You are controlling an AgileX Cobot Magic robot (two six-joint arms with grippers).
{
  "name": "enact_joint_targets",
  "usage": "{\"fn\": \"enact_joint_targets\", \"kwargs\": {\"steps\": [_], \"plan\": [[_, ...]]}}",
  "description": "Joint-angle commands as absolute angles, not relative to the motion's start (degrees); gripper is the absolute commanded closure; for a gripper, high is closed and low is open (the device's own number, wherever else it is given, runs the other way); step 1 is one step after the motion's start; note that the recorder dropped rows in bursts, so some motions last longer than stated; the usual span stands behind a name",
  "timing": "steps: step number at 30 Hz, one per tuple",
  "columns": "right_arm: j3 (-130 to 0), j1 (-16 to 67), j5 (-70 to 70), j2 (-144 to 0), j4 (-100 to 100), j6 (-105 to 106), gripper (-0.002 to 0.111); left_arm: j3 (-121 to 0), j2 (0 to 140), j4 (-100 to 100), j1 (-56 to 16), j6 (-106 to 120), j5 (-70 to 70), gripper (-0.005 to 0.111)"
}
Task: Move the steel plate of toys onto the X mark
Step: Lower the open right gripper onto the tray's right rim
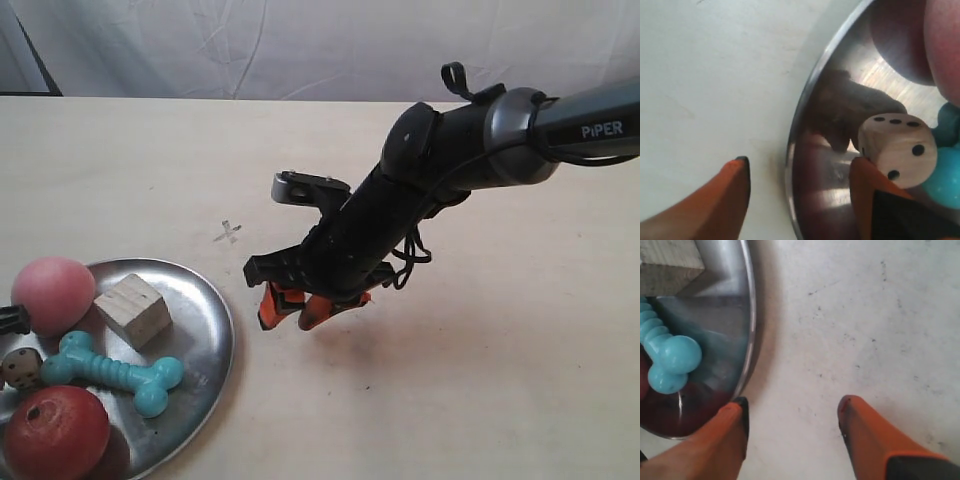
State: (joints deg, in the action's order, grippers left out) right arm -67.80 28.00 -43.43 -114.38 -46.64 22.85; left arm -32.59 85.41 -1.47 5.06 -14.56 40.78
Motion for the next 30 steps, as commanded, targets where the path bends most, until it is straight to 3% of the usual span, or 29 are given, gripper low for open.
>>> {"fn": "enact_joint_targets", "kwargs": {"steps": [1, 8, 22, 30], "plan": [[-67.75, 28.03, -43.10, -114.26, -46.97, 23.93, 0.053, -32.37, 85.40, -1.63, 6.39, -14.81, 40.03, 0.050], [-67.75, 28.03, -42.74, -114.26, -46.97, 23.94, 0.053, -32.37, 85.54, -9.16, 10.79, -5.64, 40.81, 0.050], [-67.75, 28.03, -42.70, -114.99, -49.27, 27.55, 0.053, -32.37, 91.30, -11.20, 10.79, -3.66, 38.15, 0.050], [-67.75, 28.03, -47.77, -121.46, -60.02, 35.43, 0.053, -32.37, 91.30, -13.10, 10.79, -2.42, 37.72, 0.050]]}}
